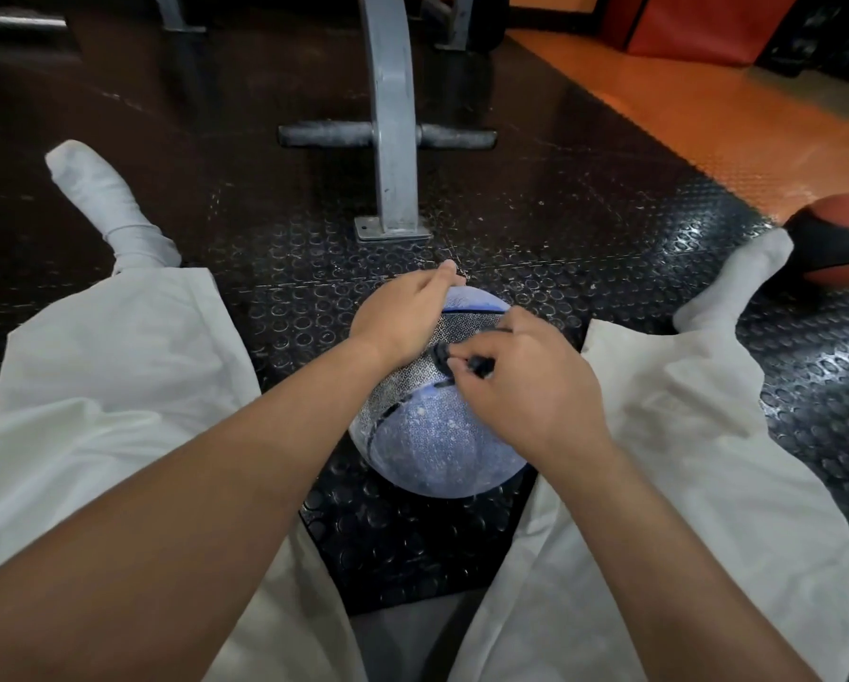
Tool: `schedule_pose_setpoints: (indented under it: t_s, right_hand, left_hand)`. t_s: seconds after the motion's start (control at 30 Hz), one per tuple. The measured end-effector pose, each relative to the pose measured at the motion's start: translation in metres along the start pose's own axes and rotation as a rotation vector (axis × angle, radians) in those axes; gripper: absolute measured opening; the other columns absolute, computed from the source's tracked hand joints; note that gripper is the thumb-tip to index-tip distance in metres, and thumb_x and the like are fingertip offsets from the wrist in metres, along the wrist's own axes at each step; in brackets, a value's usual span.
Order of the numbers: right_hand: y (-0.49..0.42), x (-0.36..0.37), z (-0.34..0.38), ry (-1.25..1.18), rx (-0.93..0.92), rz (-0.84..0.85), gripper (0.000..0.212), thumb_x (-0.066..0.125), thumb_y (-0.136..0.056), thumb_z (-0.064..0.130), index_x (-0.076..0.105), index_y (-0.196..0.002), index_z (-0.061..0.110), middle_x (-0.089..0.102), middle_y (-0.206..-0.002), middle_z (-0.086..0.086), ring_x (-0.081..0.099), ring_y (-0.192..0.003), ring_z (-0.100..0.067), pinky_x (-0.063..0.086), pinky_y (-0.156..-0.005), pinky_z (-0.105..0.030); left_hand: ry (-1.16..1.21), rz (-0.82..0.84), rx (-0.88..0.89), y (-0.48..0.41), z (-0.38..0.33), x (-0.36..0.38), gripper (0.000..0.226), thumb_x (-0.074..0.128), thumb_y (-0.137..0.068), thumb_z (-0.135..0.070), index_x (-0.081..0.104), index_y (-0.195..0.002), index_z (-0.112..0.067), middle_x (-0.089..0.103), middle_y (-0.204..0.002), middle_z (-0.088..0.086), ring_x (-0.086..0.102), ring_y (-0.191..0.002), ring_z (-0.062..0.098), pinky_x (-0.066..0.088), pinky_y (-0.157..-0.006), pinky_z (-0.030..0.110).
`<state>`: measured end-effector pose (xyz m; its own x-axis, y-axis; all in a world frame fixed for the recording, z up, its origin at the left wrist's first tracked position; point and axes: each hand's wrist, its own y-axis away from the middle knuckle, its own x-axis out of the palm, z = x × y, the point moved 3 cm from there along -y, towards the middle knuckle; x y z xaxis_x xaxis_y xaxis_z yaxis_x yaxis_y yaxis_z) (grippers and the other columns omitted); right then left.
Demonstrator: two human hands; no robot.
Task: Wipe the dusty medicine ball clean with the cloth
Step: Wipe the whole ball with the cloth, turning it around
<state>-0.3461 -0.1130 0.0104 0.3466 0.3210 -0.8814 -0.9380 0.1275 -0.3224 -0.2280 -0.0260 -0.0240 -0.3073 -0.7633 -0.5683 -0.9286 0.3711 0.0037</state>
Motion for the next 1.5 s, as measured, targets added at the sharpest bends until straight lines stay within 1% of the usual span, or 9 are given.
schedule_pose_setpoints:
  t_s: [0.3, 0.5, 0.7, 0.83, 0.9, 1.03, 1.23, 1.37, 1.5]
  right_hand:
    - [-0.047, 0.005, 0.0, 0.079, 0.067, -0.019, 0.023, 0.052, -0.093, 0.03, 0.072, -0.101, 0.023, 0.053, -0.097, -0.006, 0.057, -0.095, -0.03, 0.041, -0.068, -0.03]
    - [0.012, 0.009, 0.009, -0.005, -0.046, -0.106, 0.013, 0.08, -0.07, 0.018, 0.077, -0.082, 0.024, 0.055, -0.078, -0.007, 0.059, -0.067, -0.03, 0.047, -0.047, -0.031]
    - [-0.032, 0.008, -0.005, -0.012, 0.093, -0.069, 0.019, 0.058, -0.09, 0.032, 0.07, -0.104, 0.03, 0.052, -0.102, -0.004, 0.056, -0.098, -0.027, 0.049, -0.076, -0.035]
    - [-0.048, 0.016, -0.001, -0.041, 0.131, -0.063, 0.022, 0.057, -0.091, 0.034, 0.064, -0.111, 0.028, 0.053, -0.106, -0.007, 0.056, -0.101, -0.029, 0.046, -0.079, -0.037]
    - [-0.037, 0.016, 0.0, -0.031, 0.108, -0.079, 0.02, 0.059, -0.091, 0.034, 0.067, -0.108, 0.028, 0.05, -0.1, -0.005, 0.056, -0.098, -0.027, 0.046, -0.076, -0.035]
    - [-0.003, 0.017, 0.0, -0.102, 0.054, -0.131, 0.009, 0.068, -0.084, 0.03, 0.073, -0.091, 0.028, 0.048, -0.088, 0.001, 0.058, -0.087, -0.024, 0.05, -0.07, -0.034]
    - [0.007, 0.011, -0.003, -0.069, 0.044, -0.065, 0.011, 0.066, -0.084, 0.034, 0.073, -0.092, 0.032, 0.053, -0.091, 0.002, 0.057, -0.09, -0.021, 0.049, -0.068, -0.031]
    - [-0.031, 0.007, -0.004, -0.043, 0.127, -0.067, 0.018, 0.058, -0.089, 0.035, 0.072, -0.1, 0.033, 0.053, -0.096, -0.002, 0.057, -0.096, -0.025, 0.043, -0.071, -0.031]
    - [-0.034, 0.013, 0.003, 0.013, 0.089, -0.107, 0.021, 0.057, -0.09, 0.033, 0.07, -0.107, 0.03, 0.055, -0.103, -0.004, 0.056, -0.098, -0.026, 0.041, -0.069, -0.031]
  left_hand:
    - [0.055, 0.019, 0.011, -0.005, 0.007, -0.004, 0.041, 0.03, -0.105, -0.037, 0.068, -0.119, -0.03, 0.058, -0.137, -0.005, 0.051, -0.125, 0.015, 0.037, -0.098, 0.03]
    - [0.053, 0.05, 0.049, -0.01, 0.004, -0.002, 0.039, 0.034, -0.104, -0.033, 0.071, -0.115, -0.029, 0.06, -0.132, -0.011, 0.05, -0.123, 0.009, 0.036, -0.096, 0.025]
    - [0.116, 0.047, 0.043, -0.011, 0.008, 0.004, 0.034, 0.039, -0.098, -0.039, 0.07, -0.085, -0.039, 0.07, -0.097, -0.009, 0.061, -0.088, 0.018, 0.045, -0.078, 0.036]
    - [0.168, 0.016, 0.045, -0.011, 0.012, -0.002, 0.043, 0.042, -0.098, -0.034, 0.068, -0.064, -0.039, 0.066, -0.088, 0.011, 0.058, -0.074, 0.016, 0.042, -0.073, 0.037]
    - [0.19, 0.036, 0.047, -0.012, 0.012, -0.004, 0.038, 0.043, -0.095, -0.03, 0.071, -0.073, -0.045, 0.071, -0.095, 0.0, 0.062, -0.088, 0.009, 0.046, -0.084, 0.035]
    - [0.144, 0.052, 0.05, -0.015, 0.009, -0.003, 0.032, 0.043, -0.098, -0.026, 0.074, -0.105, -0.027, 0.069, -0.116, -0.011, 0.059, -0.11, 0.008, 0.042, -0.105, 0.033]
    - [0.089, 0.045, 0.052, -0.013, 0.005, 0.002, 0.029, 0.045, -0.098, -0.024, 0.072, -0.1, -0.033, 0.069, -0.116, -0.012, 0.059, -0.108, 0.009, 0.043, -0.101, 0.031]
    - [0.177, 0.061, 0.041, -0.01, 0.006, 0.0, 0.033, 0.047, -0.094, -0.019, 0.071, -0.084, -0.039, 0.074, -0.096, 0.002, 0.064, -0.08, 0.019, 0.05, -0.077, 0.038]
    - [0.186, 0.044, 0.036, -0.013, 0.012, -0.004, 0.035, 0.045, -0.095, -0.018, 0.071, -0.084, -0.04, 0.074, -0.091, 0.0, 0.066, -0.084, 0.028, 0.05, -0.081, 0.044]
